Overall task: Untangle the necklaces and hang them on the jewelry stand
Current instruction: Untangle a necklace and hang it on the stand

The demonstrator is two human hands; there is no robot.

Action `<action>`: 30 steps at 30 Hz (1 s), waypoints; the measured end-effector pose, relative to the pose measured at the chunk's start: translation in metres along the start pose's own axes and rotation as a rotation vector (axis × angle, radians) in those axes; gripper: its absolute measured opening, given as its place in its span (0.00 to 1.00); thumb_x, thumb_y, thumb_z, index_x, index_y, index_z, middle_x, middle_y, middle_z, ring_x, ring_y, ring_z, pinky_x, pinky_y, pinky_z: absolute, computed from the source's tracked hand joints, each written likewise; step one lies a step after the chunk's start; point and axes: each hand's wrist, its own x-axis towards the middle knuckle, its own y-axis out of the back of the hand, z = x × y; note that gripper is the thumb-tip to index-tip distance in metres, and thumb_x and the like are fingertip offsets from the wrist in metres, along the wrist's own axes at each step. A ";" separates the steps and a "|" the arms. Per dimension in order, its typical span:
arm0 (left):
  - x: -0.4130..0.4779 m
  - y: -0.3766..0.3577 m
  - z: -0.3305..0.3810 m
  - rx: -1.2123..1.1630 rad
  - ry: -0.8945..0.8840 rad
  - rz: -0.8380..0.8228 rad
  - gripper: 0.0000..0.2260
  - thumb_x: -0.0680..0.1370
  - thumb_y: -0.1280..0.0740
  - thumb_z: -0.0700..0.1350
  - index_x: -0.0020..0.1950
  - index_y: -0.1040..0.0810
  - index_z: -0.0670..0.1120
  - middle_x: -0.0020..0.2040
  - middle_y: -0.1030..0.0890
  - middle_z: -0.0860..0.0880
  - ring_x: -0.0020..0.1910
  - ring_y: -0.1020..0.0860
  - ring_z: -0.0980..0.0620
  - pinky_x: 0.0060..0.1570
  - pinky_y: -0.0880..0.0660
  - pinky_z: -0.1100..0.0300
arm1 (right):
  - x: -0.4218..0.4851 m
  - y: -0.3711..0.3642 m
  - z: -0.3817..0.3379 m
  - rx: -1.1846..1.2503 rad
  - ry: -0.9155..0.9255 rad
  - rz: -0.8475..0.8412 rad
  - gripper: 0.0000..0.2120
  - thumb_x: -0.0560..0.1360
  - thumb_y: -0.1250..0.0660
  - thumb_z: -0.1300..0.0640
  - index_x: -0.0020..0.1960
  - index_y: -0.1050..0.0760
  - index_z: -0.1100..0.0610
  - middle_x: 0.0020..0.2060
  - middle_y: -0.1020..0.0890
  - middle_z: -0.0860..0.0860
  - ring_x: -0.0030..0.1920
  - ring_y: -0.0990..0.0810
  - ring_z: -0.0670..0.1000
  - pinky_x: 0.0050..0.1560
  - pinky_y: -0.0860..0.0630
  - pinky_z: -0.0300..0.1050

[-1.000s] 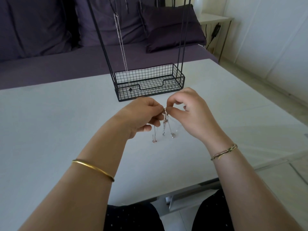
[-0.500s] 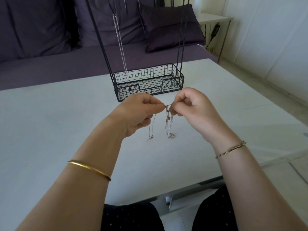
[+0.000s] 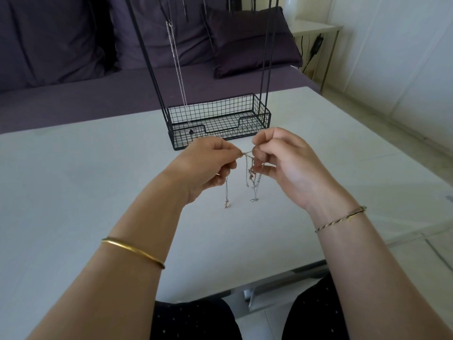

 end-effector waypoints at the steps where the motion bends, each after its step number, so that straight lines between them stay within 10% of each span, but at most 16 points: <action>1: 0.000 0.000 0.000 -0.011 0.002 0.003 0.06 0.78 0.36 0.38 0.43 0.21 0.44 0.33 0.26 0.49 0.27 0.31 0.56 0.24 0.32 0.67 | 0.000 0.001 0.000 -0.013 0.009 0.004 0.11 0.75 0.43 0.68 0.41 0.27 0.57 0.27 0.28 0.48 0.32 0.28 0.49 0.40 0.28 0.42; 18: -0.001 0.000 0.001 0.038 -0.101 0.117 0.04 0.76 0.31 0.41 0.41 0.22 0.47 0.32 0.20 0.52 0.27 0.31 0.56 0.28 0.31 0.66 | 0.001 0.002 0.000 0.068 -0.033 0.065 0.11 0.74 0.42 0.70 0.42 0.25 0.57 0.28 0.27 0.50 0.33 0.21 0.51 0.45 0.24 0.45; 30: 0.002 0.016 -0.014 0.366 -0.100 0.193 0.07 0.75 0.33 0.37 0.43 0.20 0.48 0.36 0.23 0.53 0.33 0.29 0.56 0.34 0.32 0.63 | 0.006 0.014 0.007 -0.232 0.017 0.212 0.13 0.74 0.45 0.69 0.39 0.28 0.54 0.28 0.32 0.46 0.21 0.37 0.41 0.25 0.37 0.34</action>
